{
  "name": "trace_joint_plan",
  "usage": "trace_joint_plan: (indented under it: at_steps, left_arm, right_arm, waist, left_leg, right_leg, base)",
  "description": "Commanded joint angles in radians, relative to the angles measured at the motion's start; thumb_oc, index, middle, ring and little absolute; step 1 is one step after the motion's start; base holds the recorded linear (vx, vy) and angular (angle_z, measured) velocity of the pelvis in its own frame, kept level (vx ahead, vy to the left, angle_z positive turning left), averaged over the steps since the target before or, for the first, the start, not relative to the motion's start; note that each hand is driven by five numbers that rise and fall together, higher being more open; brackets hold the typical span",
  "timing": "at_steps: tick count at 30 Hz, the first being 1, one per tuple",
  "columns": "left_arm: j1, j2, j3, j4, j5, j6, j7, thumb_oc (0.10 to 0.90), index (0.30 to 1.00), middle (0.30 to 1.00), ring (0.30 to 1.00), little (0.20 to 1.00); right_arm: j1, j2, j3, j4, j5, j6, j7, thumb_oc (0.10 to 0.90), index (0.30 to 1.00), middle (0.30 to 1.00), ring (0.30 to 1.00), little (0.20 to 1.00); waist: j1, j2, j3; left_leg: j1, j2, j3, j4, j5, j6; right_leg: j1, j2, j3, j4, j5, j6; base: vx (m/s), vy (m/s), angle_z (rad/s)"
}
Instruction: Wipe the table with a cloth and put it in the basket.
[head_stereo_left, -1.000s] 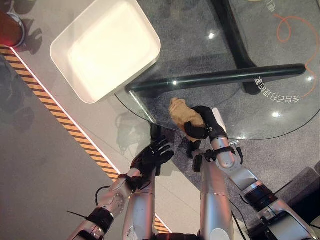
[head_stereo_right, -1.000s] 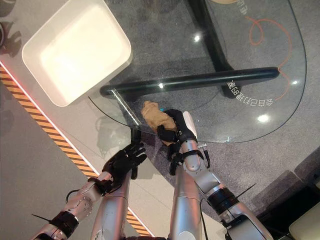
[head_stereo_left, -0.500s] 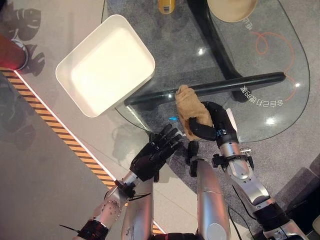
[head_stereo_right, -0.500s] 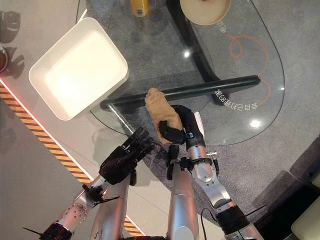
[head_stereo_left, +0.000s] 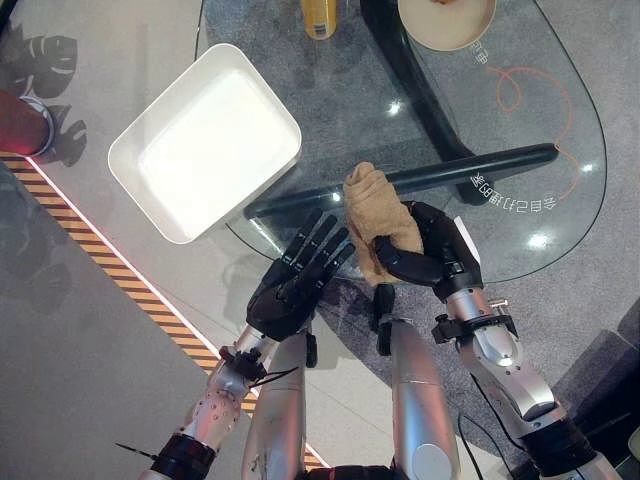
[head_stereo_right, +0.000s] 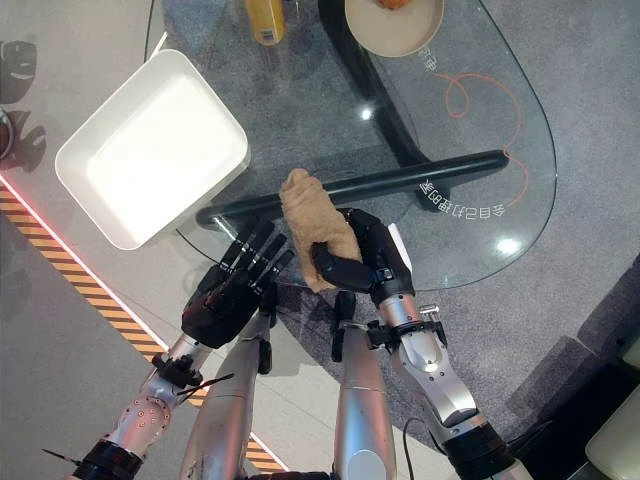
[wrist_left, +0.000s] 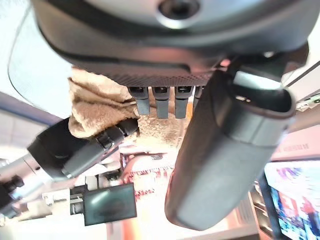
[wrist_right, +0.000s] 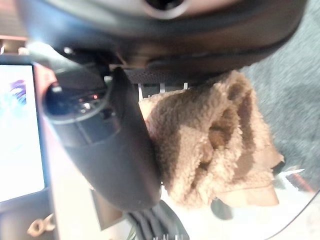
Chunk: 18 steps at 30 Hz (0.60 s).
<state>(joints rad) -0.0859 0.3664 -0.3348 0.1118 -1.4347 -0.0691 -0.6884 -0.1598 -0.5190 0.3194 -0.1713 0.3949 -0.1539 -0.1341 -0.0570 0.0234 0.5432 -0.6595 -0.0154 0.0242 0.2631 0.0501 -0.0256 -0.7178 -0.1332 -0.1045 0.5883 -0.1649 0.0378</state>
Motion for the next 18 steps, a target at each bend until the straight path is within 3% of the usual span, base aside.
trace_joint_plan:
  at_steps: [1,8,18]
  left_arm:
    - [-0.005,0.003,0.003,-0.154,-0.018,-0.021,-0.021,0.800,0.900,0.900,0.900,0.900]
    - [-0.043,0.021,0.004,-0.158,0.005,-0.020,0.039,0.800,0.900,0.900,0.900,0.900]
    - [-0.072,0.030,-0.035,-0.189,-0.022,0.042,-0.053,0.800,0.900,0.900,0.900,0.900]
  right_arm:
    - [-0.084,-0.028,0.000,-0.204,0.003,-0.123,0.039,0.100,0.300,0.300,0.300,0.200]
    - [-0.120,-0.033,0.038,-0.218,0.024,-0.121,0.109,0.100,0.300,0.300,0.300,0.200]
    - [-0.177,-0.040,0.125,-0.189,-0.031,-0.049,0.115,0.100,0.300,0.300,0.300,0.200]
  waist:
    - [-0.003,-0.027,-0.023]
    - [-0.003,-0.029,-0.023]
    - [0.001,-0.024,-0.023]
  left_leg:
    - [-0.010,-0.040,0.070,0.185,-0.125,0.062]
    - [-0.026,-0.041,0.070,0.199,-0.120,0.061]
    - [-0.042,-0.045,0.066,0.202,-0.112,0.058]
  right_leg:
    - [0.071,0.094,0.022,-0.251,0.167,-0.009]
    - [0.063,0.094,0.025,-0.245,0.168,-0.012]
    - [0.057,0.091,0.025,-0.252,0.170,-0.018]
  base:
    - [0.00,0.000,0.00]
    - [0.00,0.000,0.00]
    - [0.00,0.000,0.00]
